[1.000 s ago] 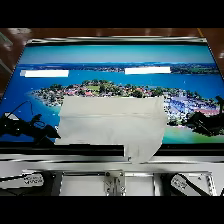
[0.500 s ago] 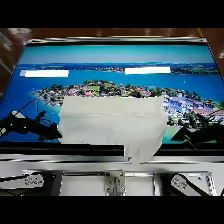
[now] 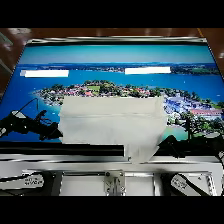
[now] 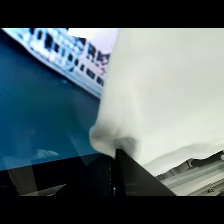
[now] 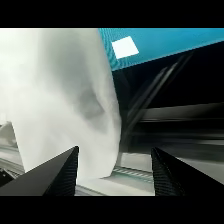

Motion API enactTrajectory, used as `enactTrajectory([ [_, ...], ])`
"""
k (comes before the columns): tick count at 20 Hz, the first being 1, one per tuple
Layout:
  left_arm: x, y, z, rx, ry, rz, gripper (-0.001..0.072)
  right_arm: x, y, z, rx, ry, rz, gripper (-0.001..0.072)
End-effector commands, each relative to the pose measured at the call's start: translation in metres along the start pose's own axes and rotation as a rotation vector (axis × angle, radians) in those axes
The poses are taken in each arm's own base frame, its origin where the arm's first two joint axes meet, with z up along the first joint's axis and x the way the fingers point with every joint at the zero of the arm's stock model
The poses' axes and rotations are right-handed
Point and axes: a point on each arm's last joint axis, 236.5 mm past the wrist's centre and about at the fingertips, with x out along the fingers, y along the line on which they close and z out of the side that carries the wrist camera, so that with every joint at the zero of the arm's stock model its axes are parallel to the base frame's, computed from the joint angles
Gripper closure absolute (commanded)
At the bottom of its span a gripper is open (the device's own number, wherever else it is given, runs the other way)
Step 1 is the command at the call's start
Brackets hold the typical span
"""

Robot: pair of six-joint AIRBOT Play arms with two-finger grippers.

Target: Fold the shirts.

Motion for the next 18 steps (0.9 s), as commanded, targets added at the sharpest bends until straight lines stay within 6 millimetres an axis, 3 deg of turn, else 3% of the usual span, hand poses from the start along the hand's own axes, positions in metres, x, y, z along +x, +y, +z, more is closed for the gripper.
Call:
enactTrajectory([
  [1, 0.000, -0.001, 0.000, 0.004, -0.001, -0.004, 0.0671, 0.011, 0.000, -0.001, 0.016, -0.021, 0.026, 0.0156],
  [3, 0.000, -0.001, 0.000, 0.004, -0.001, -0.005, 0.0671, 0.017, -0.005, -0.001, 0.029, -0.038, 0.017, 0.0159],
  [5, 0.000, -0.001, 0.000, 0.004, -0.001, -0.004, 0.0671, 0.021, -0.010, 0.002, 0.042, -0.062, 0.004, 0.0271],
  [6, 0.000, -0.001, 0.000, 0.004, -0.001, -0.004, 0.0671, 0.022, -0.011, 0.004, 0.044, -0.071, 0.001, 0.0272],
  [7, 0.000, -0.001, 0.000, 0.004, -0.001, -0.004, 0.0671, 0.022, -0.011, 0.005, 0.045, -0.076, 0.003, 0.0336],
  [8, 0.000, -0.001, 0.000, 0.004, -0.002, -0.004, 0.0671, 0.021, -0.011, 0.007, 0.048, -0.086, 0.004, 0.0445],
  [12, 0.000, -0.002, 0.000, 0.006, -0.002, -0.008, 0.0671, 0.020, -0.008, 0.021, 0.060, -0.142, 0.017, 0.0444],
  [13, 0.000, -0.003, 0.001, 0.005, -0.003, -0.011, 0.0671, 0.020, -0.007, 0.022, 0.055, -0.149, 0.023, 0.0449],
  [14, 0.000, -0.003, 0.001, 0.005, -0.004, -0.011, 0.0671, 0.019, -0.005, 0.023, 0.048, -0.152, 0.031, 0.0556],
  [16, -0.001, -0.004, 0.002, 0.036, -0.008, -0.012, 0.0671, 0.019, 0.002, 0.022, 0.014, -0.149, 0.055, 0.0645],
  [18, -0.012, -0.014, 0.013, 0.105, -0.065, -0.022, 0.0672, 0.013, 0.024, 0.022, -0.107, -0.144, 0.134, 0.0645],
])
